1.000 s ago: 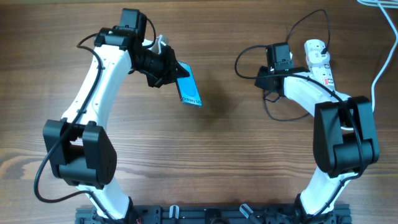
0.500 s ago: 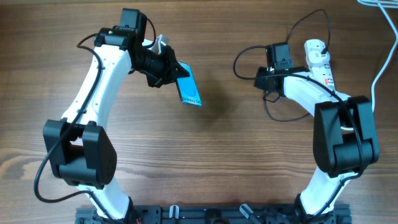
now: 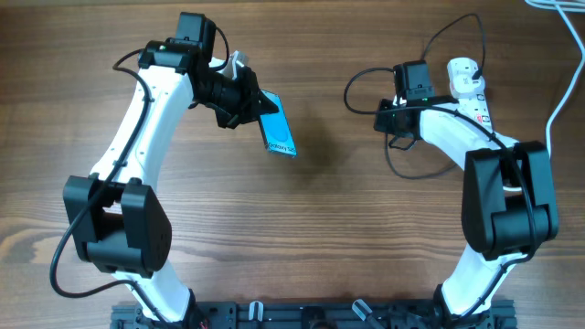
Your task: Plug charger to phone and switch on socket
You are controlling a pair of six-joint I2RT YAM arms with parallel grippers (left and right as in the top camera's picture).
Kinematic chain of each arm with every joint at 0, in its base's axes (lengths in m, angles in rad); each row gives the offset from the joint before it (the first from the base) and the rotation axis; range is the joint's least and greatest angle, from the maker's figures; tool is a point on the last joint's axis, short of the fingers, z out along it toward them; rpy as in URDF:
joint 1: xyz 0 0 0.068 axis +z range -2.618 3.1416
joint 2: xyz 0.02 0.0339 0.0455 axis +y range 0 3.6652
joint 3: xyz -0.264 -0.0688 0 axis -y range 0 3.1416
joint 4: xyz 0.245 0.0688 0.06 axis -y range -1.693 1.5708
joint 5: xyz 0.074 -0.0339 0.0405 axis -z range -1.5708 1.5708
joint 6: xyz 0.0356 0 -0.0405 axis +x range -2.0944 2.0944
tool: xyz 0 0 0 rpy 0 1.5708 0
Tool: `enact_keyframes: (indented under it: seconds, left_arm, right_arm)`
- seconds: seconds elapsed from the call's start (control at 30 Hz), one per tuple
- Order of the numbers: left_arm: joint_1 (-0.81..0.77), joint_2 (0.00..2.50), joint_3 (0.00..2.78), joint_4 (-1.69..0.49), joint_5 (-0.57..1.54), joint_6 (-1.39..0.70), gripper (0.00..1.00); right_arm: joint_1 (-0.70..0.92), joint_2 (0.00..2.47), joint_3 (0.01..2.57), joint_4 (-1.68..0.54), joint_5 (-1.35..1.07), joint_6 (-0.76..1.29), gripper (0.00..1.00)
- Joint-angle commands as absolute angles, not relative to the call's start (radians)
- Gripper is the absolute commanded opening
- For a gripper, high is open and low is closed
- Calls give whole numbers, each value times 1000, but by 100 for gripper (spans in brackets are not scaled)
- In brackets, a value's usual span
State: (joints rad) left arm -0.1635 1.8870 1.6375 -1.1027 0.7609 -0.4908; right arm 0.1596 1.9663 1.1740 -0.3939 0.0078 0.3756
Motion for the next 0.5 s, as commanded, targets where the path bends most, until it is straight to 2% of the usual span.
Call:
enact_keyframes:
  seconds: [0.0,0.13,0.23,0.37,0.47]
  left_arm:
    - [-161,1882,1642,-1102,795,-478,6]
    - [-157,1882,1642,-1075,796,-478,4]
    - [-144,1882,1642,-1035,805,-477,4]
    - [-104,1882,1642,-871,1015,-448,4]
    - [-80,1882,1642,-724,1174,-426,4]
  right_arm:
    - [171,1987,1172,-476,-113,364,4]
    - [171,1879,1180,-507,-272,310,5]
    - [171,1788,1180,-548,-483,253,4]
    - [171,1655,1180,-634,-985,86,4]
    - [171,1642,1179,-683,-1253,-17,4]
